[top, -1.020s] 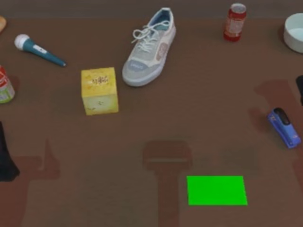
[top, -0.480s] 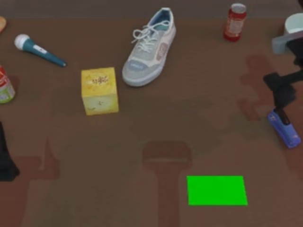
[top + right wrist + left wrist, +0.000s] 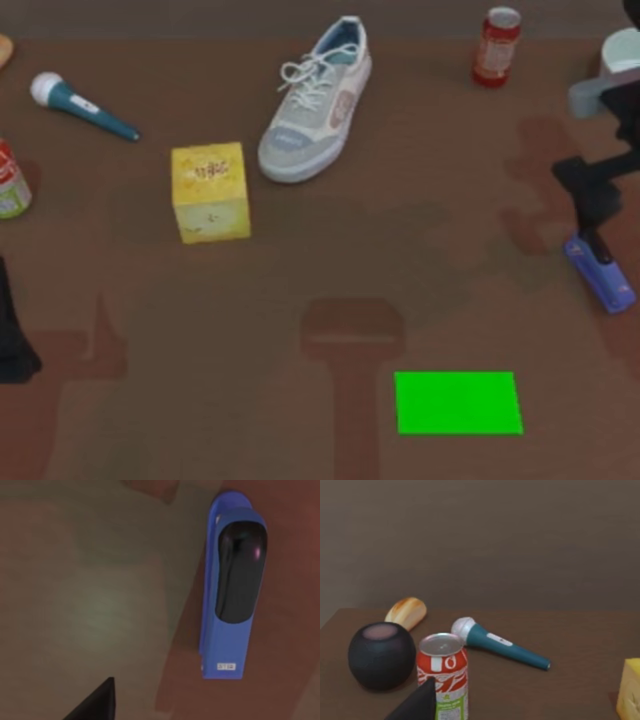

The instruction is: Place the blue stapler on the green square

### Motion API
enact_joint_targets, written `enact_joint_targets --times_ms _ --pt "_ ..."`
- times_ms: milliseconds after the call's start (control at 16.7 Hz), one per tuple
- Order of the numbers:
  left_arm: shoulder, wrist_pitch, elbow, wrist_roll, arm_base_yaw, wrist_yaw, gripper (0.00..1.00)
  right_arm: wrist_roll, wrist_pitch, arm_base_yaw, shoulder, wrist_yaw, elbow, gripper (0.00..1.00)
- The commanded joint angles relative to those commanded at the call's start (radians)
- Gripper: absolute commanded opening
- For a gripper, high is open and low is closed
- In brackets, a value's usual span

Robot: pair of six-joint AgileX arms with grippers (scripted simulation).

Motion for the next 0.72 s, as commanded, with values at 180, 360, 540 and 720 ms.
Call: enact_joint_targets --times_ms 180,360,540,720 --pt "0.000 0.000 0.000 0.000 0.000 0.000 1.00 0.000 0.099 0.003 0.030 0.000 -0.069 1.00" --pt "0.000 0.000 0.000 0.000 0.000 0.000 1.00 0.004 0.245 0.005 0.075 0.000 -0.159 1.00" --pt "0.000 0.000 0.000 0.000 0.000 0.000 1.00 0.005 0.332 0.007 0.108 0.001 -0.220 1.00" --pt "0.000 0.000 0.000 0.000 0.000 0.000 1.00 0.005 0.340 0.007 0.112 0.001 -0.227 1.00"
